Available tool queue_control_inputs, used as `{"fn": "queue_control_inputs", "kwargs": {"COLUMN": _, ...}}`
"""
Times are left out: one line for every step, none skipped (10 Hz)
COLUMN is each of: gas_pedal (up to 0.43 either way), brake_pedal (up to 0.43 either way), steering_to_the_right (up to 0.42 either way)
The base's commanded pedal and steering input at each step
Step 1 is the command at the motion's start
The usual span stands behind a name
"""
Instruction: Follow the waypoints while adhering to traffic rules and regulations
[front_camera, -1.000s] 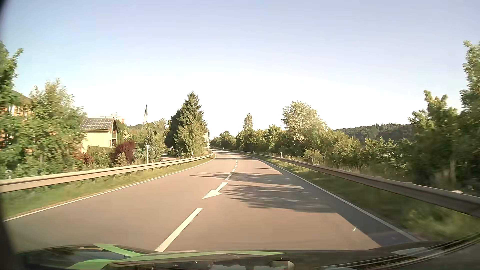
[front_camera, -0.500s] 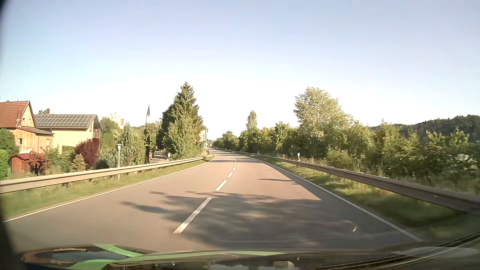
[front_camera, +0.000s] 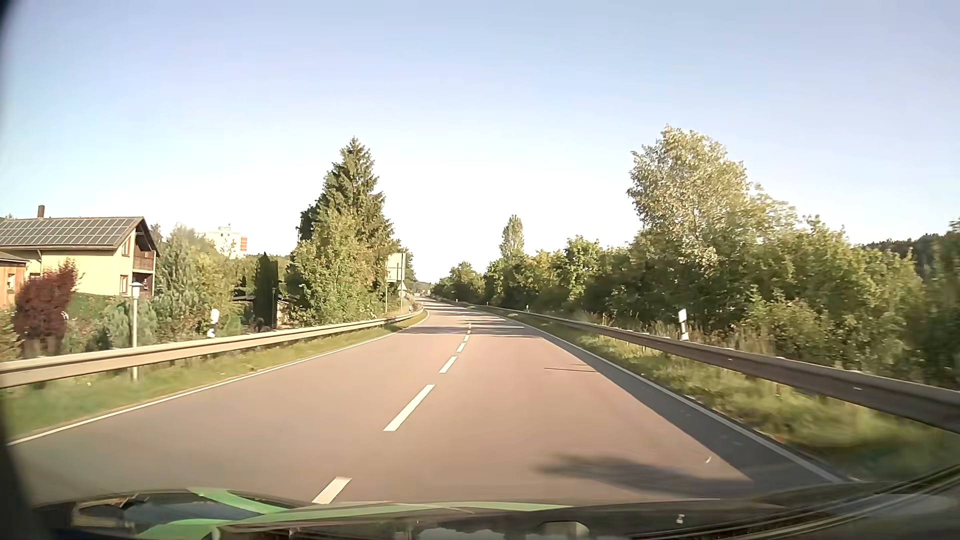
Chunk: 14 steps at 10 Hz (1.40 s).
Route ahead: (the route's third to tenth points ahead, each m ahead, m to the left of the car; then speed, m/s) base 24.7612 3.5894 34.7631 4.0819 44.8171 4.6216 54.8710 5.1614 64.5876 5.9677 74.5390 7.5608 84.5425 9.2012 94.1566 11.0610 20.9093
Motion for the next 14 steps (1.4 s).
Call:
{"fn": "queue_control_inputs", "kwargs": {"gas_pedal": 0.197, "brake_pedal": 0.000, "steering_to_the_right": -0.009}}
{"fn": "queue_control_inputs", "kwargs": {"gas_pedal": 0.197, "brake_pedal": 0.000, "steering_to_the_right": -0.009}}
{"fn": "queue_control_inputs", "kwargs": {"gas_pedal": 0.197, "brake_pedal": 0.000, "steering_to_the_right": -0.009}}
{"fn": "queue_control_inputs", "kwargs": {"gas_pedal": 0.197, "brake_pedal": 0.000, "steering_to_the_right": -0.009}}
{"fn": "queue_control_inputs", "kwargs": {"gas_pedal": 0.197, "brake_pedal": 0.000, "steering_to_the_right": -0.009}}
{"fn": "queue_control_inputs", "kwargs": {"gas_pedal": 0.197, "brake_pedal": 0.000, "steering_to_the_right": -0.009}}
{"fn": "queue_control_inputs", "kwargs": {"gas_pedal": 0.209, "brake_pedal": 0.000, "steering_to_the_right": -0.009}}
{"fn": "queue_control_inputs", "kwargs": {"gas_pedal": 0.220, "brake_pedal": 0.000, "steering_to_the_right": -0.009}}
{"fn": "queue_control_inputs", "kwargs": {"gas_pedal": 0.220, "brake_pedal": 0.000, "steering_to_the_right": -0.010}}
{"fn": "queue_control_inputs", "kwargs": {"gas_pedal": 0.228, "brake_pedal": 0.000, "steering_to_the_right": -0.011}}
{"fn": "queue_control_inputs", "kwargs": {"gas_pedal": 0.228, "brake_pedal": 0.000, "steering_to_the_right": -0.011}}
{"fn": "queue_control_inputs", "kwargs": {"gas_pedal": 0.228, "brake_pedal": 0.000, "steering_to_the_right": -0.011}}
{"fn": "queue_control_inputs", "kwargs": {"gas_pedal": 0.240, "brake_pedal": 0.000, "steering_to_the_right": -0.011}}
{"fn": "queue_control_inputs", "kwargs": {"gas_pedal": 0.248, "brake_pedal": 0.000, "steering_to_the_right": -0.011}}
